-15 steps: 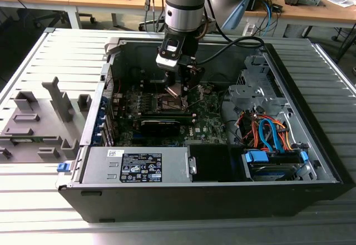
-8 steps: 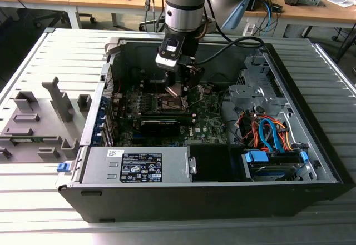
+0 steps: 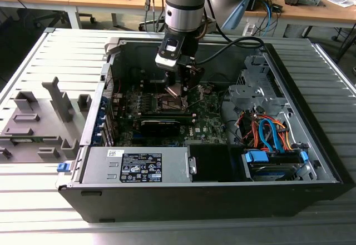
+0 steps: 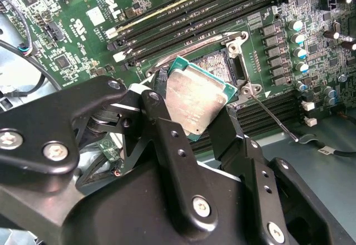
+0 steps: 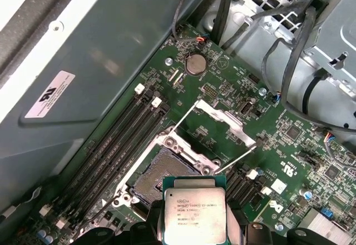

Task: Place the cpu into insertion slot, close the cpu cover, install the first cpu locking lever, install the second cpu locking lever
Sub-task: 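Place the cpu into insertion slot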

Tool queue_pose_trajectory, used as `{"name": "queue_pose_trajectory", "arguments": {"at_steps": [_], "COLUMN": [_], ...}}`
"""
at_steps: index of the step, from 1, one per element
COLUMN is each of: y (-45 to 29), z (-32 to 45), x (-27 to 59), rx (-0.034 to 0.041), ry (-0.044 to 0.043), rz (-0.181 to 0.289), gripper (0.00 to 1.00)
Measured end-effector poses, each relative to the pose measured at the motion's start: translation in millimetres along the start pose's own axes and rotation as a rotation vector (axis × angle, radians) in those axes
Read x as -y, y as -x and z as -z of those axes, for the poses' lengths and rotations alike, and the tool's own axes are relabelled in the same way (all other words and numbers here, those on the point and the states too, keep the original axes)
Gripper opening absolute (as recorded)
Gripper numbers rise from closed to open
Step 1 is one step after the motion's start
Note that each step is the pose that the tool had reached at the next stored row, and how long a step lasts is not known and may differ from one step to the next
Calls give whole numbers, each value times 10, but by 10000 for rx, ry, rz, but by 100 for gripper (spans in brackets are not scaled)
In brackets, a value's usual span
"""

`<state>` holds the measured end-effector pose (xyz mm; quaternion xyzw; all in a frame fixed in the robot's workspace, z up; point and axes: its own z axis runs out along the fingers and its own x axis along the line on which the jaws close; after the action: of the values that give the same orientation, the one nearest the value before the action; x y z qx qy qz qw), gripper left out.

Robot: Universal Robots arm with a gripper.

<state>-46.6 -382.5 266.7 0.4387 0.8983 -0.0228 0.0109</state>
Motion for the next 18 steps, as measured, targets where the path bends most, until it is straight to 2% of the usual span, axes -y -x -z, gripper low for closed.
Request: {"name": "queue_pose_trajectory", "arguments": {"at_steps": [18], "y": [0], "z": [0], "x": [0], "rx": [-4], "ry": [-7], "rz": [-152], "gripper": [54]}}
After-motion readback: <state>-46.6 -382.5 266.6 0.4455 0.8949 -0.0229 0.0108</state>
